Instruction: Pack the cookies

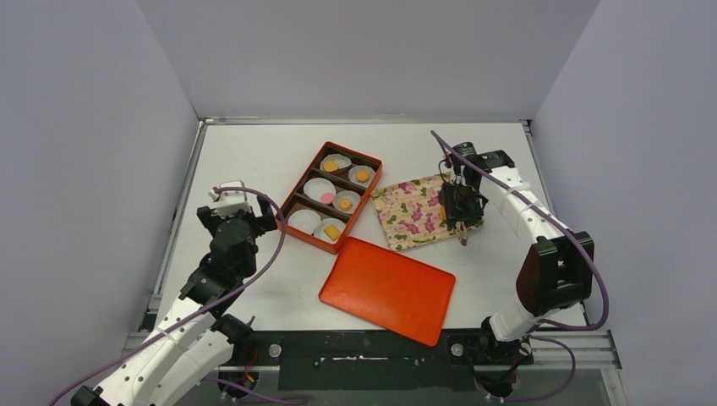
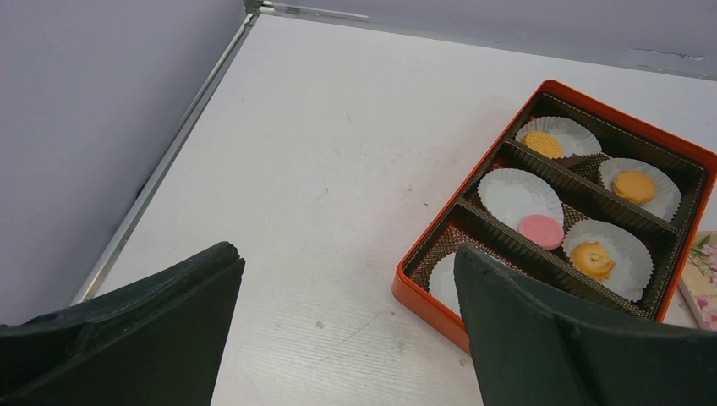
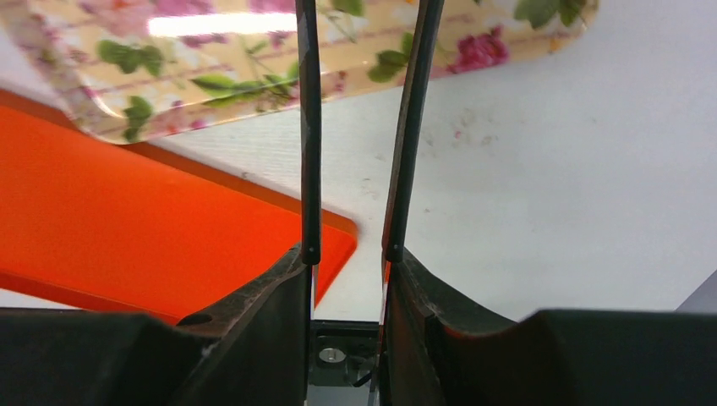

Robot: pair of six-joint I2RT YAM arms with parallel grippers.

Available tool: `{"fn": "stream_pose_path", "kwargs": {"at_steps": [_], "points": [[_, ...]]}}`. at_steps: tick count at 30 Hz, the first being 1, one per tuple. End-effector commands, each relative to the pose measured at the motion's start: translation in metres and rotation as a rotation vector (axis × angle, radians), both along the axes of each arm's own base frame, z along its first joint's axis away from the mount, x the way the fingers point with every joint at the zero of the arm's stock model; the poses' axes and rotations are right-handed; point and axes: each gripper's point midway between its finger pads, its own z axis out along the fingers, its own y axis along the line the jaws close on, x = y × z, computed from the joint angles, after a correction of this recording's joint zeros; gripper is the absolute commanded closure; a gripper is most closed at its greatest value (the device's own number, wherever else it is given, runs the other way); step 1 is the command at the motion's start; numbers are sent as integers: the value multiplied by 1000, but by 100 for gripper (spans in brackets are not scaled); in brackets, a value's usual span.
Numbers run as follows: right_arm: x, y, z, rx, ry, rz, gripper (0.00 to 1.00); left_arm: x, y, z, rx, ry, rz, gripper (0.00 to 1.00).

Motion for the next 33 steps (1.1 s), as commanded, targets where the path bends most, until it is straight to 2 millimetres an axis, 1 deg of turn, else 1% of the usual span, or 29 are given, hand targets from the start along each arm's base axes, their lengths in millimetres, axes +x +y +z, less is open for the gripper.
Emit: {"fn": "stream_pose_path", "kwargs": {"at_steps": [1, 6, 8, 10, 12, 15, 18, 22, 25, 29, 33], "points": [[16, 34, 37, 16, -136, 92, 83, 3, -2, 10, -18, -39, -4, 7], [29, 84, 57, 59, -219, 213, 85, 2, 0, 11, -17, -40, 5, 7], [35, 110, 67, 84, -259, 268, 85, 2, 1, 11, -17, -41, 10, 7], [36, 137, 73, 102, -286, 328, 85, 1, 3, 11, -18, -42, 15, 7], [38, 161, 77, 124, -313, 377, 85, 1, 5, 12, -22, -45, 23, 7], [38, 198, 78, 155, -334, 452, 85, 1, 7, 13, -25, -49, 32, 7], [36, 229, 75, 167, -341, 523, 85, 0, 9, 13, -26, -49, 41, 7], [32, 265, 68, 193, -347, 597, 85, -1, 11, 14, -27, -53, 50, 7], [25, 289, 57, 216, -333, 649, 85, -1, 12, 14, -28, -55, 52, 7], [20, 310, 42, 222, -318, 691, 85, -2, 14, 15, -32, -61, 63, 7], [17, 322, 27, 230, -299, 713, 85, -2, 15, 14, -33, -63, 69, 7]]}}
